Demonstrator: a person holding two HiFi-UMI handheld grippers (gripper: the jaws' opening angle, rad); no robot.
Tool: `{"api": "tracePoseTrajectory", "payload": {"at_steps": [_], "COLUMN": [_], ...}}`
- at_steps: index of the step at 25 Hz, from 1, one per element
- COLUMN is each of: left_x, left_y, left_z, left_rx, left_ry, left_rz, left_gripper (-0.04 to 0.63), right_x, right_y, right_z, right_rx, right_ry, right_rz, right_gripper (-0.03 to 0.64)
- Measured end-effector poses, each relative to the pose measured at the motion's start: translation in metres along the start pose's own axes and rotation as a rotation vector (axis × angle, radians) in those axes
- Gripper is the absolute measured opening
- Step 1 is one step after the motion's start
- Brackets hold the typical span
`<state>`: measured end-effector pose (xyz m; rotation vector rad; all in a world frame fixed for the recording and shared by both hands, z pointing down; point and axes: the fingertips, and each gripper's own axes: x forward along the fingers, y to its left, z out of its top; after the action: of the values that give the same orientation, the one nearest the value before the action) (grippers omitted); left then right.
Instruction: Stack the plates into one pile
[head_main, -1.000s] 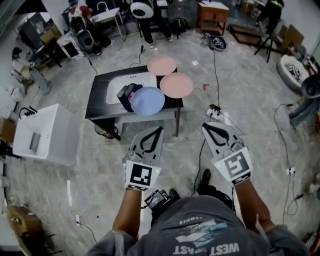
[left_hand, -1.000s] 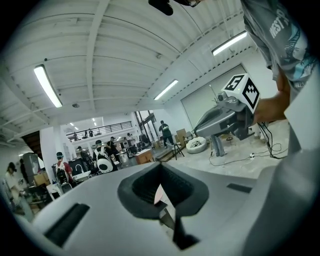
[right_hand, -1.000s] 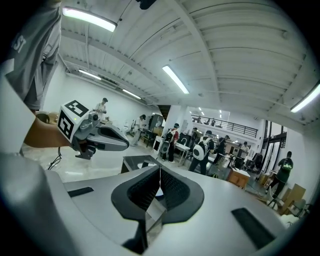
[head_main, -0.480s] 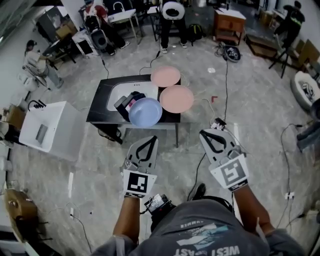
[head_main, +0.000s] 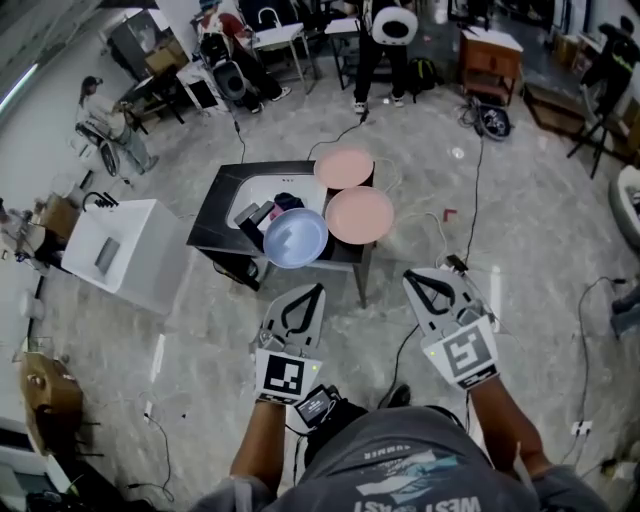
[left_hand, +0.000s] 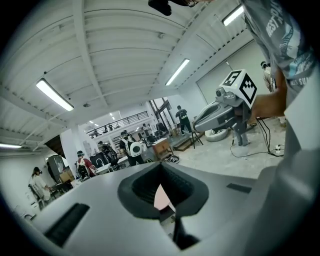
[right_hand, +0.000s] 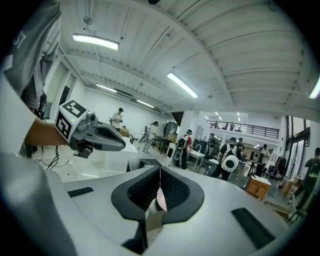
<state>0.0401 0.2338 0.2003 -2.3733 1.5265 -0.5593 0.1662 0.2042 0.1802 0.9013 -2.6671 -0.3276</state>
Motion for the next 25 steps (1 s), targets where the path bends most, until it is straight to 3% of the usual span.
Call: {"api": "tracePoseTrajectory", "payload": {"at_steps": [13, 25], "left_x": [0.033, 0.076], "left_y": [0.006, 0.053], "left_z": [0.000, -0.027], "left_rx": [-0.001, -0.047], "left_ry": [0.021, -0.005], "left_rz": [0.008, -0.027], "left_gripper": [0.002, 0.002], "right_x": [0.020, 0.078], "right_y": [-0.023, -0.043], "right_z": [-0.017, -0.015], "right_rx": [0.045, 0.036], "right_ry": [-0.008, 0.035], "right_rz": [0.009, -0.024], "right_gripper": [0.031, 0.031]}}
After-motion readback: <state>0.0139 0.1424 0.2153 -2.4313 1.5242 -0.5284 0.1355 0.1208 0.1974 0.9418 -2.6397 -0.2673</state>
